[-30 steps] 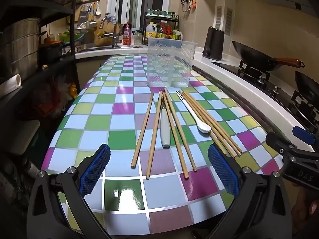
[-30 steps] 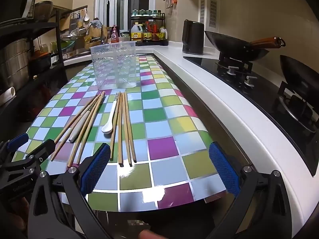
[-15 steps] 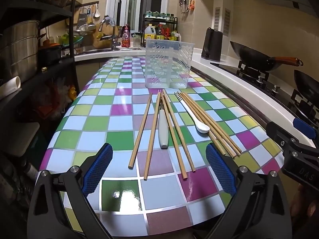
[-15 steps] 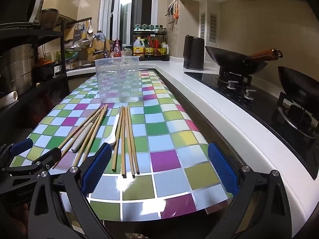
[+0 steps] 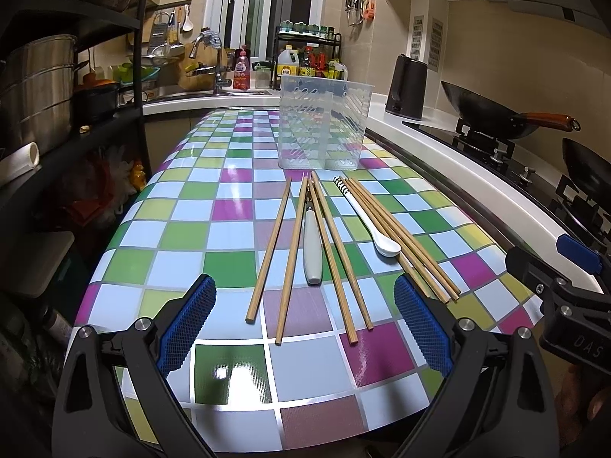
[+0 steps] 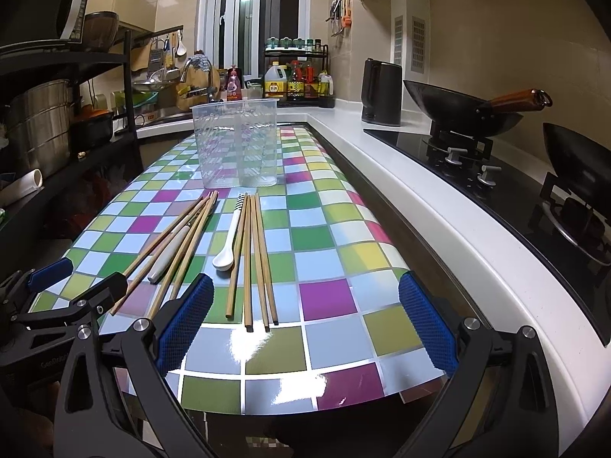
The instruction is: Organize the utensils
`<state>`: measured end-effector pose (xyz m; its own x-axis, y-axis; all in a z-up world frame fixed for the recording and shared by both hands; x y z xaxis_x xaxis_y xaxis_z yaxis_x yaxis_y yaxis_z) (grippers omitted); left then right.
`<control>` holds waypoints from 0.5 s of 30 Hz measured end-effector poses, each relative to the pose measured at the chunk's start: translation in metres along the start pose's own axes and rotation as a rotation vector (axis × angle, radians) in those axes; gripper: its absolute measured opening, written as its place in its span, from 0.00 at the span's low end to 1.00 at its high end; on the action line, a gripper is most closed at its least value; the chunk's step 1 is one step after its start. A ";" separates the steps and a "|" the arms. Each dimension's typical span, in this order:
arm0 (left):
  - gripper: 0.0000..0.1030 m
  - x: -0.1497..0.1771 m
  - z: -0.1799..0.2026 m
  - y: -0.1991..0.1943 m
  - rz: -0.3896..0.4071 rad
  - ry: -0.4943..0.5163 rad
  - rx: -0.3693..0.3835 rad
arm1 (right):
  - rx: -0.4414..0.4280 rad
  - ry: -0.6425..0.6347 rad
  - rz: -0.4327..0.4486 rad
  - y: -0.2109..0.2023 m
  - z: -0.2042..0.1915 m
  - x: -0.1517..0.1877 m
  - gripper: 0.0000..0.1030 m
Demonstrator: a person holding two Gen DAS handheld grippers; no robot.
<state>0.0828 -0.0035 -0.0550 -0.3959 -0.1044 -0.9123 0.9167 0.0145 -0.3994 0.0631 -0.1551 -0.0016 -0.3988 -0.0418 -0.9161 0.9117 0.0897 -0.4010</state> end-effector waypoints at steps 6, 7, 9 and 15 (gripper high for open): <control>0.89 0.000 0.001 -0.001 0.000 -0.001 0.004 | -0.001 0.005 -0.013 0.000 0.000 0.002 0.93; 0.89 0.000 0.000 -0.001 0.001 -0.003 0.004 | 0.000 0.006 -0.012 0.000 0.000 0.002 0.93; 0.89 0.000 0.001 -0.001 0.000 -0.003 0.005 | -0.001 0.005 -0.014 0.001 0.000 0.003 0.93; 0.89 0.000 0.000 -0.001 0.000 -0.002 0.005 | 0.000 0.006 -0.009 0.000 0.000 0.002 0.93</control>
Point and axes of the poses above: each gripper's, at about its wrist camera, not at the fingertips, and y roughly the way its jaws point, z to its right, x to its underside, the point moved 10 cm from there along y, roughly the way its jaws point, and after that the axes turned 9 degrees about z, right-handed, at the moved point
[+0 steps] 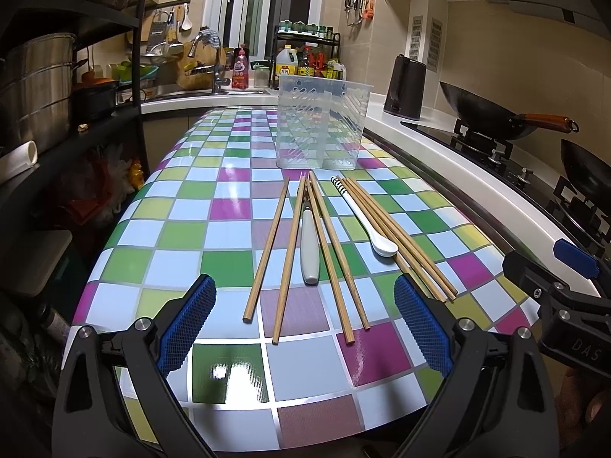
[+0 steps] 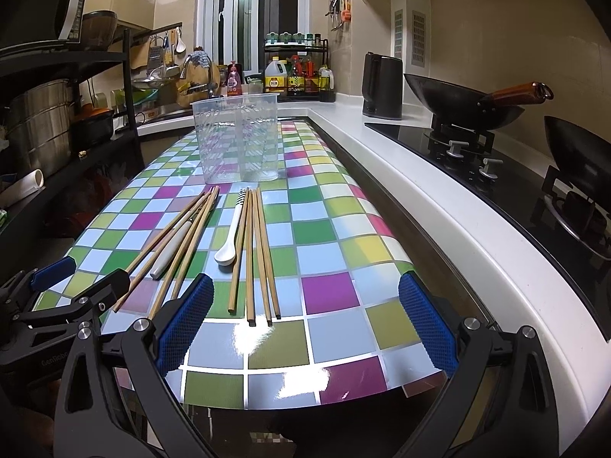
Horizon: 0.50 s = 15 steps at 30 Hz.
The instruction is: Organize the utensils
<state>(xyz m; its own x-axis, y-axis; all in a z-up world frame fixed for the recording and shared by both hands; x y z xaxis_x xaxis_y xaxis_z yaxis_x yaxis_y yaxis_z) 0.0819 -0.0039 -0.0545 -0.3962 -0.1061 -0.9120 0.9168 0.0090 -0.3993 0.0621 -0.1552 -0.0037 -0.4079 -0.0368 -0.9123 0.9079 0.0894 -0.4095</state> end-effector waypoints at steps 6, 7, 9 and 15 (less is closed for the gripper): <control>0.89 0.000 0.000 0.000 0.001 -0.001 -0.002 | -0.002 -0.001 -0.002 0.000 -0.001 0.001 0.93; 0.89 -0.001 0.000 0.000 0.000 -0.002 -0.001 | -0.002 -0.002 -0.001 0.000 -0.001 0.001 0.93; 0.89 -0.001 0.001 0.000 0.000 -0.001 -0.001 | -0.002 -0.003 0.002 -0.002 -0.003 0.002 0.93; 0.89 -0.001 0.001 0.000 0.001 -0.001 0.000 | -0.001 0.001 0.006 -0.003 -0.003 0.001 0.92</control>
Point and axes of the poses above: each gripper's, at about its wrist camera, not at the fingertips, and y roughly the way its jaws point, z to its right, x to its underside, the point moved 10 cm from there along y, roughly the way its jaws point, and after that the axes turned 9 degrees about z, right-handed, at the moved point
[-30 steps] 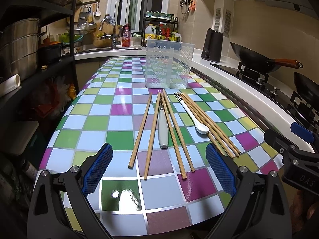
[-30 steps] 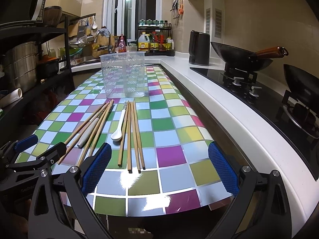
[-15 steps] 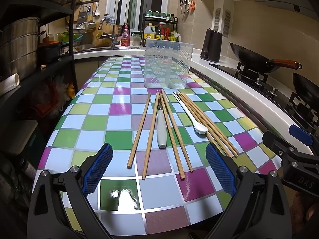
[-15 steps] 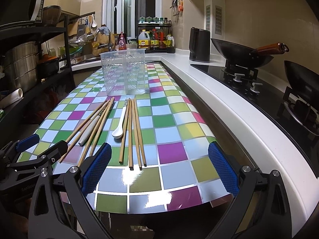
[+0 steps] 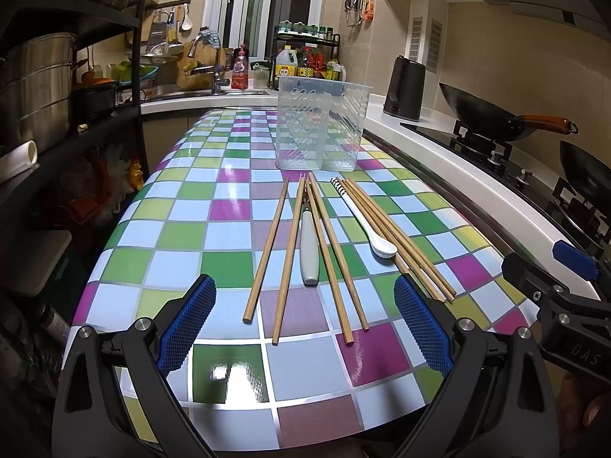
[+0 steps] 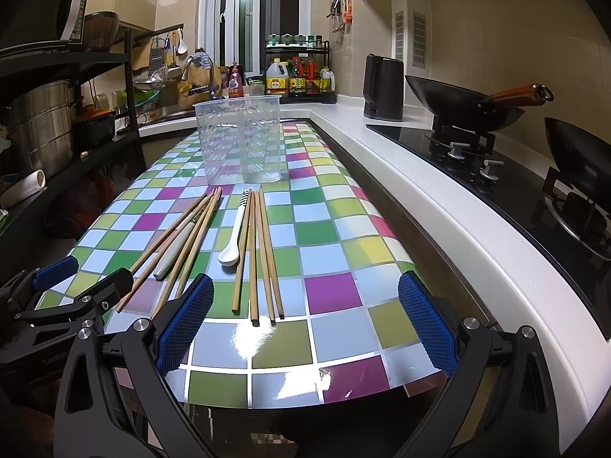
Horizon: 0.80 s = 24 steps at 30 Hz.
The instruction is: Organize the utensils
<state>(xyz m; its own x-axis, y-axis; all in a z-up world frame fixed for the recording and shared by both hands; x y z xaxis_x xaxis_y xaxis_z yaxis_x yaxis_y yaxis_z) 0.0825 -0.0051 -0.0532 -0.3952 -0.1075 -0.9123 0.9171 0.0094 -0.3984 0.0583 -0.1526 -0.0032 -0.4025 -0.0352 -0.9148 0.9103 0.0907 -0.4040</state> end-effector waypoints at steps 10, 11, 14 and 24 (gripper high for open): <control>0.89 0.000 0.000 0.000 -0.001 -0.002 0.001 | -0.008 0.003 -0.001 -0.001 0.001 -0.003 0.86; 0.89 0.000 0.001 0.000 -0.001 -0.002 0.002 | -0.009 0.003 0.000 -0.001 0.001 -0.003 0.86; 0.89 0.000 0.001 0.000 0.000 -0.001 0.002 | -0.010 0.004 -0.002 -0.001 0.001 -0.003 0.85; 0.89 -0.001 0.005 0.001 -0.002 -0.004 0.004 | -0.013 0.002 -0.007 -0.001 -0.001 -0.002 0.85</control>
Point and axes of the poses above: each gripper's, at about its wrist camera, not at the fingertips, and y roughly the way its jaws point, z to its right, x to its underside, the point moved 10 cm from there along y, roughly the way its jaws point, and after that the axes turned 9 degrees about z, right-handed, at the moved point
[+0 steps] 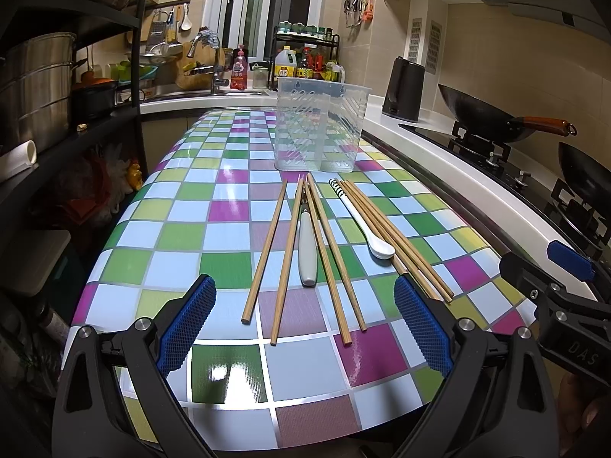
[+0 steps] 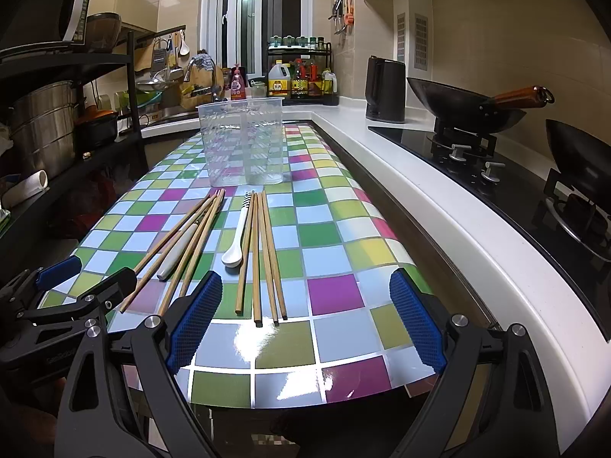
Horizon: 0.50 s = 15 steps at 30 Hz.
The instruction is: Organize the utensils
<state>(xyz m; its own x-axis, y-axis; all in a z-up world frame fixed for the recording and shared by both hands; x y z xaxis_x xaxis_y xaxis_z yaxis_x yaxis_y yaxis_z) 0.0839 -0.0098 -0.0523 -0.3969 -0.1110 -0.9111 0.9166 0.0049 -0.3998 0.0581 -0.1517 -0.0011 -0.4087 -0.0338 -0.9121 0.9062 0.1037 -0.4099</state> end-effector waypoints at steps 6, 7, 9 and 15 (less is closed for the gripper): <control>0.78 0.000 -0.003 -0.001 0.000 0.013 -0.019 | 0.010 0.025 -0.026 0.006 0.006 0.006 0.73; 0.75 0.001 -0.007 0.000 -0.006 0.009 -0.024 | 0.010 0.035 -0.035 0.010 0.009 0.008 0.71; 0.63 0.002 -0.011 0.002 -0.020 -0.001 -0.031 | 0.005 0.057 -0.053 0.018 0.013 0.010 0.62; 0.30 0.011 -0.028 0.012 -0.086 -0.022 -0.067 | -0.045 0.093 -0.122 0.048 0.010 0.023 0.27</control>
<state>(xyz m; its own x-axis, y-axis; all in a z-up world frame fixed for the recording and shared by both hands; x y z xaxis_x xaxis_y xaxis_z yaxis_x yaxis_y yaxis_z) 0.0895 0.0170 -0.0704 -0.4720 -0.1354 -0.8712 0.8737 0.0605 -0.4827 0.0930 -0.1580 -0.0422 -0.5257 0.0431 -0.8496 0.8442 0.1494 -0.5148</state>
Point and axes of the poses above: each gripper's, at about its wrist camera, not at the fingertips, and y roughly the way its jaws point, z to its right, x to its underside, the point moved 10 cm from there along y, roughly the way its jaws point, and after that the axes turned 9 degrees about z, right-handed, at the moved point
